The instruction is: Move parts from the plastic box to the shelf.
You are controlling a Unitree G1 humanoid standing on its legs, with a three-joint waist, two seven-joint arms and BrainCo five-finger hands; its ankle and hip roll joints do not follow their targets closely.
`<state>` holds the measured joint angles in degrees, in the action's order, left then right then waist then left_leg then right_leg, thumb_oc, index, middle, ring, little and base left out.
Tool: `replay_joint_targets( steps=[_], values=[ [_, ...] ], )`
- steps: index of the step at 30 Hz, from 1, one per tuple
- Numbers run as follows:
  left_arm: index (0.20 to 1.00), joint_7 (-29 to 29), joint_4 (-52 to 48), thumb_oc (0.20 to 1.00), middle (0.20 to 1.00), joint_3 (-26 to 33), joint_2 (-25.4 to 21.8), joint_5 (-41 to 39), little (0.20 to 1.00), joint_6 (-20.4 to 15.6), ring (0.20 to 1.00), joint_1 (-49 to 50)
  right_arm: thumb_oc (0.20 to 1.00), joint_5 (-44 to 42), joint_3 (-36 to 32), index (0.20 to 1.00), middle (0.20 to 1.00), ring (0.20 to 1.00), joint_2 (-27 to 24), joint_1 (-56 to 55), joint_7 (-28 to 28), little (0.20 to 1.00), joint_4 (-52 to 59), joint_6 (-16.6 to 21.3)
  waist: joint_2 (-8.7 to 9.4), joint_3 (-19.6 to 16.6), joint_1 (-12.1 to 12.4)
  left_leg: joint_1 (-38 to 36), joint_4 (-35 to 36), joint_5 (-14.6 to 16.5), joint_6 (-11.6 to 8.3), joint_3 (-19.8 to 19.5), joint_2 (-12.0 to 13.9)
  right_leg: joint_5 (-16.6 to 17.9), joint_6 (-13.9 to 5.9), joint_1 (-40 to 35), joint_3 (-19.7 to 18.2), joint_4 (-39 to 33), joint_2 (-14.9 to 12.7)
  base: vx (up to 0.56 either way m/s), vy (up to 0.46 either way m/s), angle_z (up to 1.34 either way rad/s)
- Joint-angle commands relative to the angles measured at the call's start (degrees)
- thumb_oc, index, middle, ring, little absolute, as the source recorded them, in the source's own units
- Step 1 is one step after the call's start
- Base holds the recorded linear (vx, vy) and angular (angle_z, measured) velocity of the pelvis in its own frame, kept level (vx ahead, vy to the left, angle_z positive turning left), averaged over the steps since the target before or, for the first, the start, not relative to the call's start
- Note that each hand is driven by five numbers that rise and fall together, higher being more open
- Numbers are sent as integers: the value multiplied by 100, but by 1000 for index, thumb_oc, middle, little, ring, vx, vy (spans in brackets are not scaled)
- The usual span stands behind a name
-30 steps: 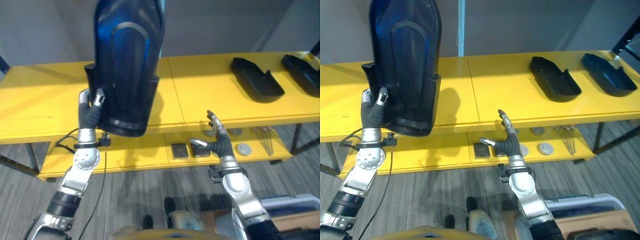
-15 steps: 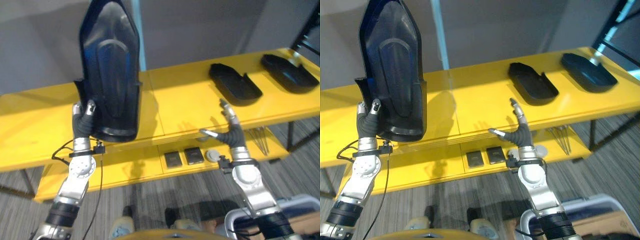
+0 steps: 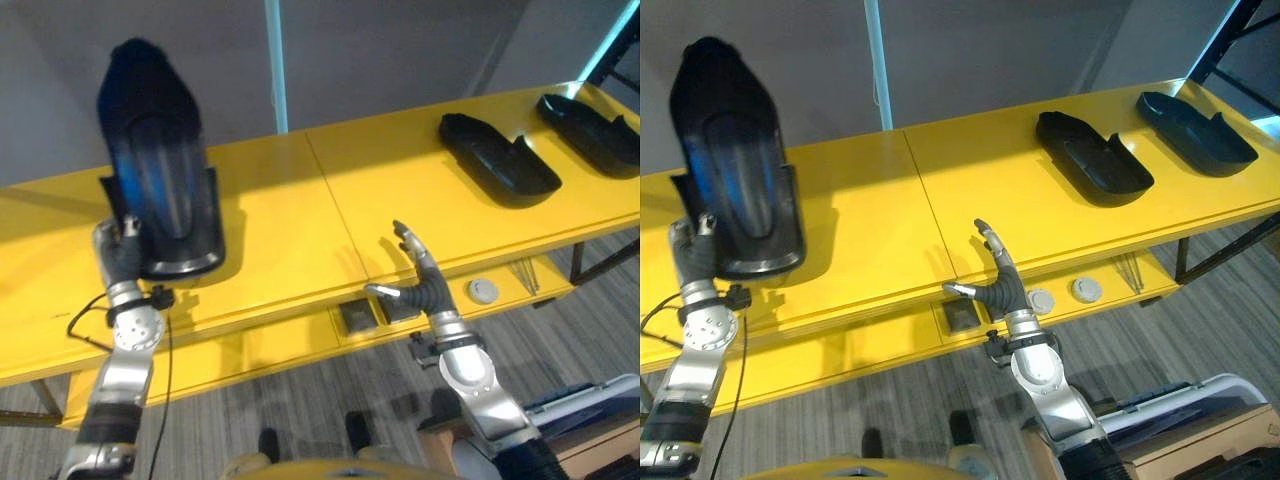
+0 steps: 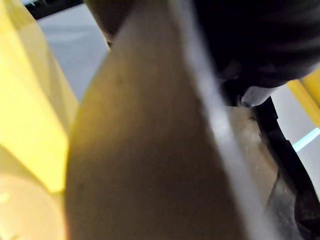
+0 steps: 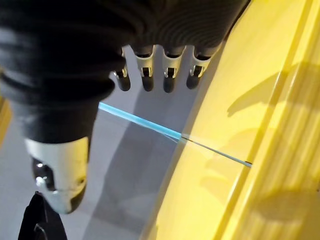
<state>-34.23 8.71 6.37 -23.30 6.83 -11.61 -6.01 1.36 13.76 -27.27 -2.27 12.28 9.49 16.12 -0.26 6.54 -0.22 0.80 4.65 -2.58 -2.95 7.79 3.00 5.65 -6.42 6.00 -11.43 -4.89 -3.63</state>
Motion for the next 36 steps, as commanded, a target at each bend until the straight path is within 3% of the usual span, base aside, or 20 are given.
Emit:
replay_joint_targets(
  steps=[1,10,23,25,26,27,36],
  values=[
    [200,-226,184,200,200,-200,-373,54,200,-185,200,-571,1000,-278,-133,1000,1000,1000,-106,264,-156,1000,395,336,114,-38,-68,10,-210,529,-303,85,290,-1246,-298,-290,43,598,-204,-67,-33,-5],
    [200,-220,907,200,200,-449,-444,-235,200,-73,200,-941,1000,-332,246,1000,1000,1000,-94,631,-175,1000,400,368,115,329,-115,412,-64,302,-383,133,391,-1091,-301,235,61,529,-37,-47,-29,-2],
    [200,-401,1308,200,200,-512,-482,-356,200,109,200,-1394,1000,-300,389,1000,1000,1000,-90,641,-136,1000,267,360,96,416,-171,455,-43,284,-398,257,450,-1036,-319,392,54,532,21,-5,-3,-2],
    [592,-428,1266,592,592,-484,-466,-367,592,122,592,-1370,1000,-305,385,1000,1000,1000,-88,620,-140,1000,262,365,93,402,-171,431,-50,297,-396,268,450,-1039,-318,390,53,540,29,3,-2,-3],
    [736,-437,1257,736,736,-466,-450,-367,736,125,736,-1353,1000,-303,383,1000,1000,1000,-85,615,-137,1000,247,362,93,393,-171,420,-52,305,-393,268,449,-1041,-315,383,54,540,31,0,0,0],
    [1000,-444,1230,1000,1000,-451,-432,-367,1000,127,1000,-1323,1000,-298,382,1000,1000,1000,-80,614,-128,1000,235,359,92,387,-168,405,-52,310,-391,272,449,-1042,-314,379,51,540,32,0,0,0],
    [1000,-478,1174,1000,1000,-380,-300,-408,1000,168,1000,-1188,1000,-312,317,1000,1000,1000,-58,570,-90,1000,220,331,78,267,-162,238,-80,368,-372,296,435,-1097,-309,237,40,571,36,6,0,-1]
  ],
)
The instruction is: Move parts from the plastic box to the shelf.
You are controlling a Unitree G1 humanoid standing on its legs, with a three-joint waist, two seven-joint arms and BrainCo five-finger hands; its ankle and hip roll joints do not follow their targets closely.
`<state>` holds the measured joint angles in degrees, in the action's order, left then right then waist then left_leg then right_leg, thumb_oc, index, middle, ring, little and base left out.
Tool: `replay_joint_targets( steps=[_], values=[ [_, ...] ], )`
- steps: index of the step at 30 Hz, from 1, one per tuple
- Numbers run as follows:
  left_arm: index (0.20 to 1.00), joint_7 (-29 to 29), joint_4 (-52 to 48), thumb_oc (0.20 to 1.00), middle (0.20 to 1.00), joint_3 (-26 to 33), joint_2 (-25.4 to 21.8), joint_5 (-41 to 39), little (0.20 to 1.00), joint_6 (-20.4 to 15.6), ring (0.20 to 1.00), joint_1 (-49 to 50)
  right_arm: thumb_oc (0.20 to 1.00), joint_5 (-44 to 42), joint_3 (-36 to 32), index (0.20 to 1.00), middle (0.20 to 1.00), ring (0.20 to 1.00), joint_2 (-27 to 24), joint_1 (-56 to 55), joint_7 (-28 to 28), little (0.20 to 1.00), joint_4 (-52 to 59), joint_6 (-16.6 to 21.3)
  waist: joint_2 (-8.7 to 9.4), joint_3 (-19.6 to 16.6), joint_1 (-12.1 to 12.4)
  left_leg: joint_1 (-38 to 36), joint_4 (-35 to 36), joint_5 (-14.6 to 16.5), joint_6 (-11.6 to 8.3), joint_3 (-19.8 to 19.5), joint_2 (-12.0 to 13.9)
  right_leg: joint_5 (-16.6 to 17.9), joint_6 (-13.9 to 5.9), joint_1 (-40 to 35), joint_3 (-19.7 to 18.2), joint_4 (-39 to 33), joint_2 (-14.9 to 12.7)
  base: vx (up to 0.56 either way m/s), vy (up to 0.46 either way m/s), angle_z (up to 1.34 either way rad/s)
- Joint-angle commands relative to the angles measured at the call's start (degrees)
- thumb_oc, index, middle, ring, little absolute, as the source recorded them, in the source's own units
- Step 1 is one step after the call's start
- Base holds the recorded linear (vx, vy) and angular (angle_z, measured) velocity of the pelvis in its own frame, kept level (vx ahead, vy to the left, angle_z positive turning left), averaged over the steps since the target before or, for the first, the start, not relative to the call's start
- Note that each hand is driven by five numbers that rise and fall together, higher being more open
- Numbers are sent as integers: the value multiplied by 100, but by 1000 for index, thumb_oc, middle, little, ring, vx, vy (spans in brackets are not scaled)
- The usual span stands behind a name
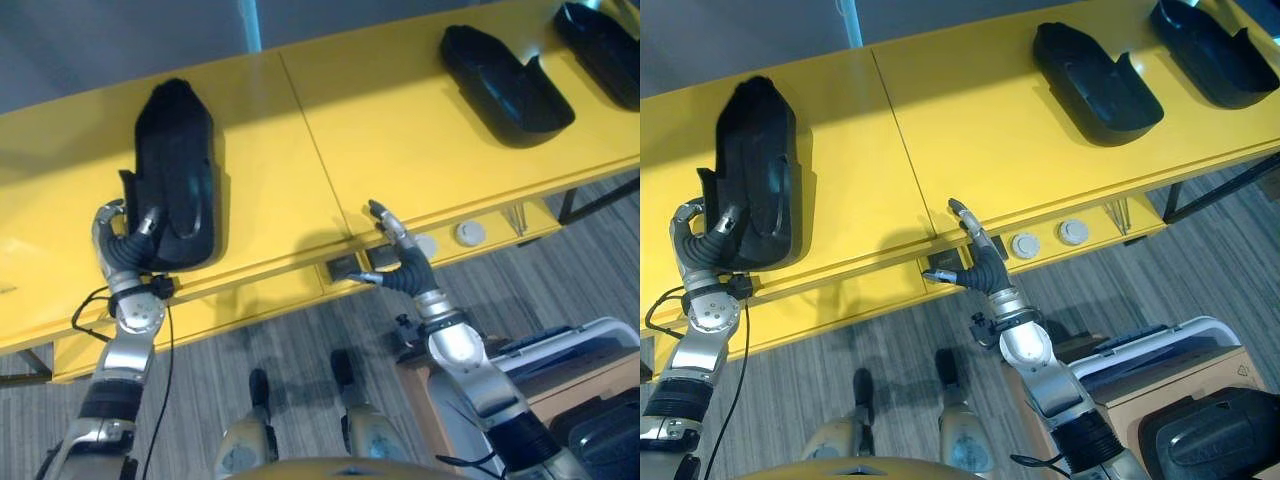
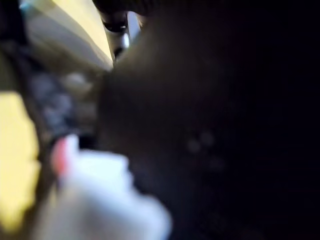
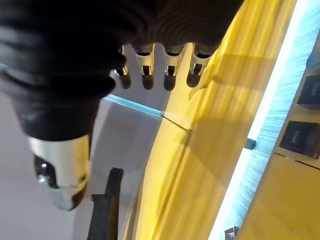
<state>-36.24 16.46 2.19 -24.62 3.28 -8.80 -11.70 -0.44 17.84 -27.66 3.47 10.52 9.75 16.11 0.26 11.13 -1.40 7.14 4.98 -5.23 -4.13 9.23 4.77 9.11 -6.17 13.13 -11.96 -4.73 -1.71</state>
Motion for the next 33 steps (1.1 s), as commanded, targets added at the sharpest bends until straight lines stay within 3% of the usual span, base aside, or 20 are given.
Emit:
replay_joint_targets(
  steps=[1,7,9,21,28,31,32,33],
  values=[
    [1000,-283,419,1000,1000,31,-159,-78,1000,-112,1000,-639,1000,-135,-94,1000,1000,1000,-19,-6,92,1000,199,332,25,-215,-46,-427,-121,641,-248,149,254,-1450,-334,-504,85,567,-156,0,0,0],
    [1000,-214,90,1000,1000,4,-8,-367,1000,-222,1000,-630,1000,-57,-157,1000,1000,1000,-44,-22,132,1000,137,233,48,-379,-31,-640,-157,715,-222,146,240,-1490,-333,-740,87,588,-179,23,-2,-1],
    [1000,-186,-102,1000,1000,-9,91,-681,1000,-432,1000,-646,1000,-29,-160,1000,1000,1000,-23,6,151,1000,96,179,50,-498,-26,-744,-189,761,-204,121,226,-1521,-335,-855,107,620,-200,39,1,-2],
    [1000,26,-830,1000,1000,-9,170,-1660,1000,-867,1000,-733,1000,-122,148,1000,1000,1000,-44,406,-29,1000,39,42,53,-914,103,-1099,-337,943,-146,6,175,-1666,-340,-1291,207,767,-303,3,0,0],
    [1000,155,-1399,1000,1000,-18,86,-1219,1000,-870,1000,-538,1000,-462,382,1000,1000,1000,-64,817,-362,1000,202,173,95,-962,220,-1142,-355,963,-124,-79,157,-1692,-324,-1391,287,801,-351,-5,1,5],
    [1000,428,-1985,1000,1000,18,-55,-748,1000,-1175,1000,-119,1000,-737,626,1000,1000,1000,-101,1245,-674,1000,272,328,164,-956,325,-1094,-359,912,-136,-105,166,-1631,-317,-1380,295,777,-364,-33,-15,9],
    [1000,500,-2099,1000,1000,38,-122,-639,1000,-1242,1000,1,711,-779,746,711,711,711,-83,1403,-772,711,233,366,180,-950,351,-1095,-358,910,-138,-113,164,-1631,-319,-1394,301,768,-377,3,4,6],
    [1000,500,-2099,1000,1000,38,-122,-639,1000,-1242,1000,1,711,-779,746,711,711,711,-83,1403,-772,711,233,366,180,-950,351,-1095,-358,910,-138,-113,164,-1631,-319,-1394,301,768,-377,5,2,10]
  ],
)
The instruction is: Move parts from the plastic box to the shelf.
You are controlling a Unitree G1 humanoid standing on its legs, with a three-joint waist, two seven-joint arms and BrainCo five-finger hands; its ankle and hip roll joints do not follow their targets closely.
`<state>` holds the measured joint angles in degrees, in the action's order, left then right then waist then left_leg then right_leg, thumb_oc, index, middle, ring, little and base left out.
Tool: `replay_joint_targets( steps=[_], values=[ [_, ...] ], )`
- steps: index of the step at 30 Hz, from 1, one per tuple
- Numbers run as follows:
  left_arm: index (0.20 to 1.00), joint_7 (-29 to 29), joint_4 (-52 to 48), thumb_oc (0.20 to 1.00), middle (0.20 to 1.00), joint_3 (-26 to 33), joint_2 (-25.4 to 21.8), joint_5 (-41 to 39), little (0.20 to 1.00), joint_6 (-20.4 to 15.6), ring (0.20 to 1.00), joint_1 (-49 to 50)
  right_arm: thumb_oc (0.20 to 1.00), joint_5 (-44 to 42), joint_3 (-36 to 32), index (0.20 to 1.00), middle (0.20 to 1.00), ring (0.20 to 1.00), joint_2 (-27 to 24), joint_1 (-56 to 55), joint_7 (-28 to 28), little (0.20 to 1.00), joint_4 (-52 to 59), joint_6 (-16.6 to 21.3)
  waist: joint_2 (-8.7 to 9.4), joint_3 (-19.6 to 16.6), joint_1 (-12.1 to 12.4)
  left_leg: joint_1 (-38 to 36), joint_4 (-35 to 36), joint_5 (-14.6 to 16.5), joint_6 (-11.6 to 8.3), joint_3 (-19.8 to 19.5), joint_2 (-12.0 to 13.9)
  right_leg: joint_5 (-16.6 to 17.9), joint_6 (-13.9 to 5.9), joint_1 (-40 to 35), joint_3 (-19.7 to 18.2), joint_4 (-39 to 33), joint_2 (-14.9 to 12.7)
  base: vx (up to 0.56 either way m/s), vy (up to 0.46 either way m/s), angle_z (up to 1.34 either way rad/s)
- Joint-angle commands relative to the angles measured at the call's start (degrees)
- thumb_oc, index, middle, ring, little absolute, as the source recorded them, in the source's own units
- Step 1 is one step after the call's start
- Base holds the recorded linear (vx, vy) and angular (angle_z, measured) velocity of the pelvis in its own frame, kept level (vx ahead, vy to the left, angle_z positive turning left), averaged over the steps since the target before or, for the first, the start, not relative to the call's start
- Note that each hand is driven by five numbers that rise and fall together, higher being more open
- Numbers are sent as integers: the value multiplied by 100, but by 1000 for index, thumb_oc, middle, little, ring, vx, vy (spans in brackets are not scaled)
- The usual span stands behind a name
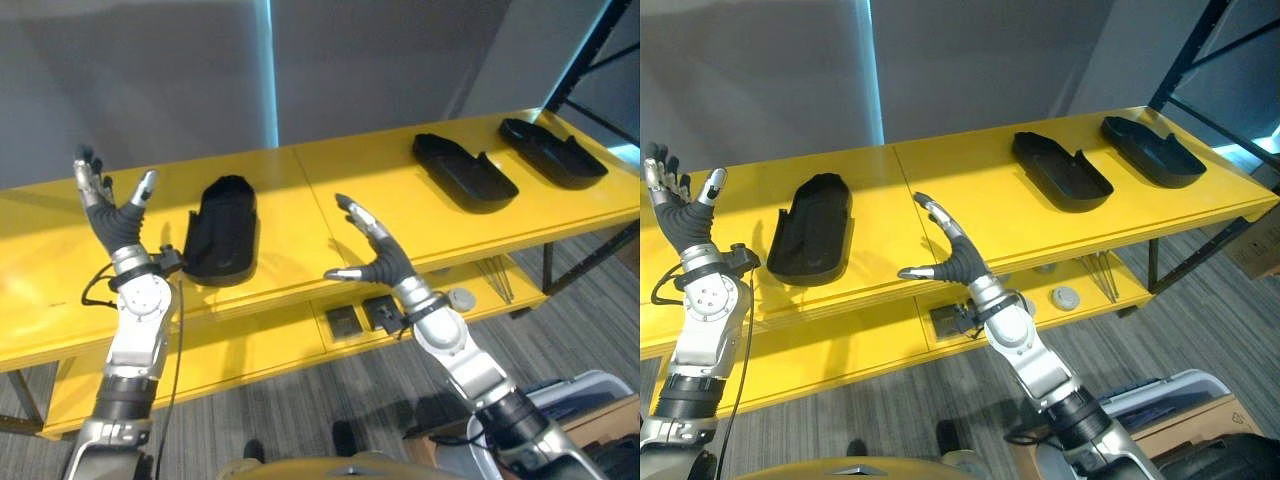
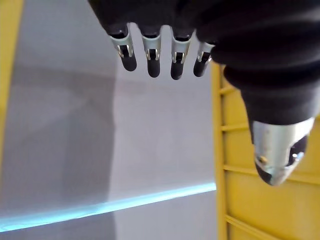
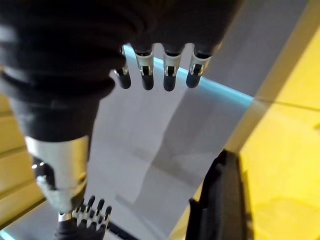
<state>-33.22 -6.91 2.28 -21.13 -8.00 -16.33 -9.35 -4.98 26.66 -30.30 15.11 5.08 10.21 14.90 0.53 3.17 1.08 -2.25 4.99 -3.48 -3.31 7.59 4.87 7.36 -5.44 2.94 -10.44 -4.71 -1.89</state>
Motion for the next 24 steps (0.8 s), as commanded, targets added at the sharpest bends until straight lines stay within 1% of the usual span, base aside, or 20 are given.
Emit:
replay_joint_targets(
  steps=[1,2,3,4,5,6,9,10,16,18,20,21,22,24],
  values=[
    [1000,370,-2,1000,1000,88,-628,597,1000,-626,1000,39,523,-372,114,523,523,523,210,487,-406,523,121,515,178,-142,202,-139,-356,730,-227,26,151,-1452,-390,-389,168,755,-377,4,1,11],
    [1000,439,-136,1000,1000,145,-677,587,1000,-711,1000,162,200,-442,302,200,200,200,238,638,-559,200,126,508,188,-135,257,-128,-351,725,-232,7,151,-1455,-393,-398,194,743,-389,15,2,9],
    [1000,424,-271,1000,1000,248,-763,658,1000,-785,1000,334,200,-630,615,200,200,200,303,901,-818,200,85,489,218,-125,360,-106,-332,713,-240,-39,145,-1459,-389,-408,220,728,-408,12,3,5],
    [1000,426,-278,1000,1000,259,-763,658,1000,-782,1000,343,200,-633,625,200,200,200,310,912,-820,200,74,494,220,-125,346,-105,-331,712,-240,-44,144,-1460,-390,-410,225,727,-410,22,-3,19],
    [1000,304,-343,1000,1000,377,-786,706,1000,-836,1000,454,200,-834,885,200,200,200,412,1093,-999,200,8,437,243,-118,462,-67,-310,690,-252,-95,142,-1475,-386,-417,274,716,-430,11,-4,32],
    [1000,304,-346,1000,1000,385,-787,708,1000,-835,1000,458,200,-836,892,200,200,200,418,1103,-1000,200,-3,442,244,-118,448,-64,-310,688,-252,-102,140,-1476,-386,-418,281,716,-431,11,-8,32],
    [1000,160,-436,1000,1000,509,-713,650,1000,-925,1000,518,200,-967,1105,200,200,200,533,1172,-1112,200,-182,368,266,-89,562,-12,-296,657,-269,-181,126,-1479,-385,-412,368,714,-461,6,-4,24],
    [1000,59,-490,1000,1000,597,-656,644,1000,-994,1000,562,200,-1138,1189,200,200,200,618,1123,-1220,200,-314,317,271,-70,639,26,-273,628,-283,-232,119,-1487,-375,-408,430,705,-478,7,-2,19],
    [1000,-10,-512,1000,1000,626,-622,665,1000,-1022,1000,589,200,-1411,1273,200,200,200,720,1071,-1335,200,-448,275,276,-50,701,73,-252,601,-295,-297,111,-1490,-367,-407,492,693,-497,1,-5,21],
    [1000,86,-392,1000,1000,598,-606,434,1000,-1137,1000,704,200,-2230,1412,200,200,200,1013,986,-1596,200,-928,102,266,9,883,194,-222,529,-313,-459,97,-1490,-359,-402,685,660,-542,-4,-17,15],
    [1000,138,-351,1000,1000,587,-618,350,1000,-1149,1000,717,200,-2319,1423,200,200,200,1070,1009,-1612,200,-1042,82,263,17,908,217,-218,518,-316,-492,92,-1492,-355,-401,724,655,-544,3,-14,25],
    [1000,225,-287,1000,1000,528,-630,203,1000,-1167,1000,734,200,-2471,1468,200,200,200,1193,1032,-1635,200,-1255,17,257,43,972,261,-220,499,-319,-560,83,-1486,-353,-405,797,640,-559,5,-14,36],
    [1000,225,-287,1000,1000,528,-630,203,1000,-1167,1000,734,200,-2471,1468,200,200,200,1193,1032,-1635,200,-1255,17,257,43,972,261,-220,499,-319,-560,83,-1486,-353,-405,797,640,-559,8,-7,44],
    [1000,304,-224,1000,1000,459,-631,72,1000,-1193,1000,752,200,-2563,1474,200,200,200,1338,1085,-1597,200,-1546,9,233,61,1046,319,-217,474,-320,-649,68,-1485,-355,-406,880,623,-568,28,3,24]
  ],
)
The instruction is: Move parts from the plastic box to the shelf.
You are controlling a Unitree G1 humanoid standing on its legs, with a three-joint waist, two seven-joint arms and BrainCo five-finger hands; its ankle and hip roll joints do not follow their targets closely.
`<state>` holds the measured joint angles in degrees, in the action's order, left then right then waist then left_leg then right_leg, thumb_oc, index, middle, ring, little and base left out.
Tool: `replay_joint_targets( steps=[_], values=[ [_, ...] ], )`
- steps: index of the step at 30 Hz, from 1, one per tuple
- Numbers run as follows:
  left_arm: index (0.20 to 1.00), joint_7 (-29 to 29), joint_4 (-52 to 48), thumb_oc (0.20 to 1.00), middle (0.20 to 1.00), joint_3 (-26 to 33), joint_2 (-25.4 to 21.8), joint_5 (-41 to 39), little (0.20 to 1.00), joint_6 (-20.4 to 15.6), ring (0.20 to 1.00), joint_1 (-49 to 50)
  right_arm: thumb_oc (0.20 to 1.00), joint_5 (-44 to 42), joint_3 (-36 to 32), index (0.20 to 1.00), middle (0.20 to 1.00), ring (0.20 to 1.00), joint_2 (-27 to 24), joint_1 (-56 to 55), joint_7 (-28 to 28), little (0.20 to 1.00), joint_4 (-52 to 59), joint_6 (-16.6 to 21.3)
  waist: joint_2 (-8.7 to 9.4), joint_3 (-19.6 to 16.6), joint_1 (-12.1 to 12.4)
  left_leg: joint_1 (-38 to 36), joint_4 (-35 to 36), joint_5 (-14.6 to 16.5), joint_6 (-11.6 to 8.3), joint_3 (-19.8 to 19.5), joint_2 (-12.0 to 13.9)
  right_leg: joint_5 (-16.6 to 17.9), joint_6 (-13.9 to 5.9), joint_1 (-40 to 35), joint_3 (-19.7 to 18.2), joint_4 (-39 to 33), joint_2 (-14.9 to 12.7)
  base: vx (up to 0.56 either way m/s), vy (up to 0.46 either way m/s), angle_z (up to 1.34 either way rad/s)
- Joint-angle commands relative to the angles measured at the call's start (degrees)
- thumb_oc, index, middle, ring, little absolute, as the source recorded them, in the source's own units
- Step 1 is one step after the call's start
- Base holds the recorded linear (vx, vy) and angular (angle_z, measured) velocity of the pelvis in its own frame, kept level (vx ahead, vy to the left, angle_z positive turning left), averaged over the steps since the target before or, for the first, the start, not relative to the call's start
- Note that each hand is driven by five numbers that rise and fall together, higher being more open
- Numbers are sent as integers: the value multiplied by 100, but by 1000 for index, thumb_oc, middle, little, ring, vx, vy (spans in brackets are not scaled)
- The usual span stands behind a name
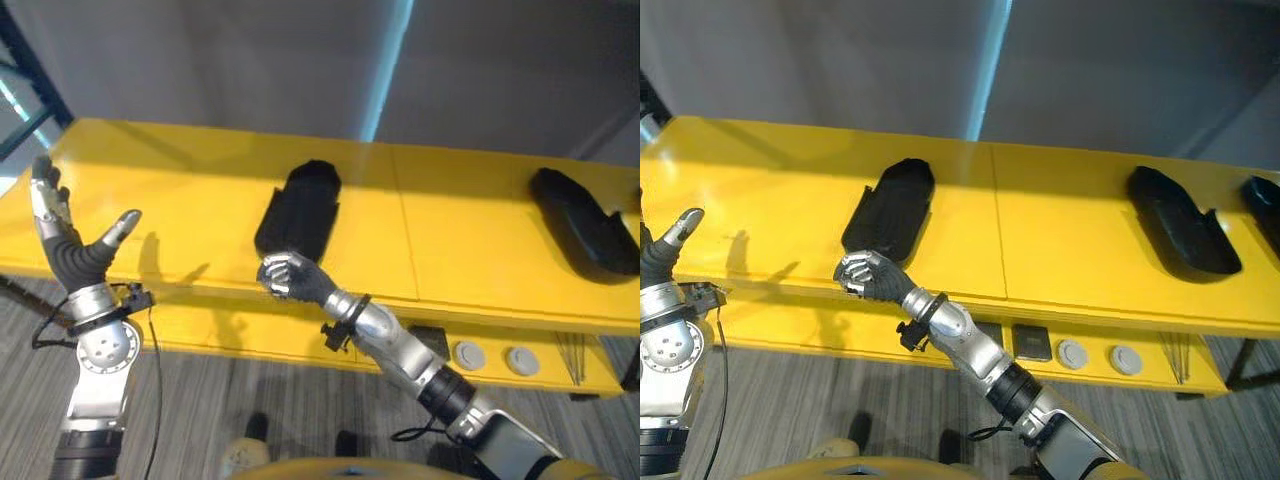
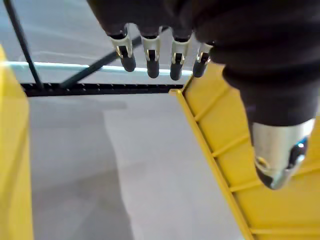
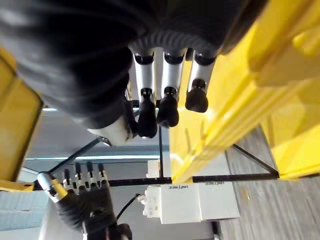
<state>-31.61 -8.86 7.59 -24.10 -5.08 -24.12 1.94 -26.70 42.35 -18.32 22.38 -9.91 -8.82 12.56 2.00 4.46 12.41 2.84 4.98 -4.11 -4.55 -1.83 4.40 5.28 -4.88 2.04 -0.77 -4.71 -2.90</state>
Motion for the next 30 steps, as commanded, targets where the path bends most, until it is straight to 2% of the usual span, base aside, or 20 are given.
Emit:
replay_joint_targets(
  steps=[1,7,13,20,30],
  values=[
    [1000,150,26,1000,1000,-81,-342,-251,1000,-417,1000,-369,200,-393,-112,200,200,200,173,372,-53,200,267,256,84,-69,-66,-208,-198,574,-198,270,103,-1325,-414,-355,-57,610,-475,45,1,11],
    [1000,196,205,1000,1000,-207,-281,-523,1000,-443,1000,-462,200,-246,-265,200,200,200,326,441,209,200,-184,300,50,-51,62,-110,-178,535,-195,108,56,-1315,-441,-388,122,551,-521,28,-3,15],
    [1000,197,291,1000,1000,-289,-256,-579,1000,-423,1000,-511,200,-164,-507,200,200,200,318,414,442,200,-358,389,22,-58,83,-57,-165,520,-188,57,22,-1292,-460,-393,214,515,-544,14,0,11],
    [1000,242,421,1000,1000,-323,-241,-659,1000,-366,1000,-495,200,63,-1032,200,200,200,298,317,923,200,-652,518,-10,-80,54,-47,-156,537,-160,74,-1,-1274,-477,-382,223,483,-571,15,5,0],
    [1000,287,497,1000,1000,-313,-270,-550,1000,-255,1000,-425,200,200,-1513,200,200,200,264,172,1208,200,-835,552,-37,-118,1,-106,-159,591,-122,143,-27,-1261,-483,-389,196,454,-592,11,3,0]
  ],
)
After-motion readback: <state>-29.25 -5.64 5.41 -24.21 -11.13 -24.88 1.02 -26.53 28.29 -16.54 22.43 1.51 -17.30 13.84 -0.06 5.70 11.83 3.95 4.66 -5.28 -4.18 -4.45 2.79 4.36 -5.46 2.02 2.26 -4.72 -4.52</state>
